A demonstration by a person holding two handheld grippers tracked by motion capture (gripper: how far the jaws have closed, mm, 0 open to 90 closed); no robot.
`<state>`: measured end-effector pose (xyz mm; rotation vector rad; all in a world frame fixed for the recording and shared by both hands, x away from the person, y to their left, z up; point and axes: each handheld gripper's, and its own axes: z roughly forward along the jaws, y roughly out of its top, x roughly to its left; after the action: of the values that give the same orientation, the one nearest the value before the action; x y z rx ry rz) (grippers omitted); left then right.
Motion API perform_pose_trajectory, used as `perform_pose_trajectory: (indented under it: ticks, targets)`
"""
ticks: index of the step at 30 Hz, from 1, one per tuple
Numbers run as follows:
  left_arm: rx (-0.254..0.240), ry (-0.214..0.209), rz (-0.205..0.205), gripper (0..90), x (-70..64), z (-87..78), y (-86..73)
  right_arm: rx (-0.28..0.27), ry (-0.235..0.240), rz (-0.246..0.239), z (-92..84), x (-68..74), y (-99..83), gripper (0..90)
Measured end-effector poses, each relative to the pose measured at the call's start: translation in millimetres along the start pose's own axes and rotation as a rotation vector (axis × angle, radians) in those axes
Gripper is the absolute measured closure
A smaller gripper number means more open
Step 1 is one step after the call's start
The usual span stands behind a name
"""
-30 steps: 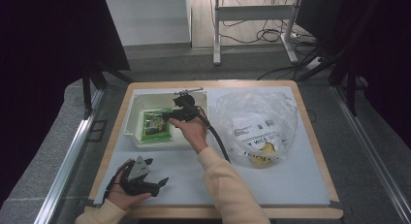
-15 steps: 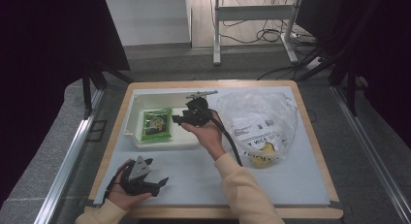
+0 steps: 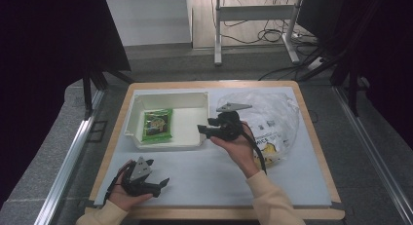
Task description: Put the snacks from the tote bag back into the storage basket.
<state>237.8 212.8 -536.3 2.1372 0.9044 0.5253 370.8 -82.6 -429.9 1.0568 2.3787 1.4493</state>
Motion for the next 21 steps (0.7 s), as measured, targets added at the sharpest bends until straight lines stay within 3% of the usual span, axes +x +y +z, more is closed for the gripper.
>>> perform_pose_trajectory:
  ticks: [12, 21]
  targets:
    - [0.005, 0.001, -0.002, 12.6, 0.5, 0.0, -0.2, 0.009, -0.039, 0.002, -40.7, -15.9, -36.4, 46.7]
    - [0.001, -0.001, -0.003, 12.6, 0.2, -0.1, -0.4, 0.048, -0.072, 0.011, -51.9, -27.2, -59.7, 46.6]
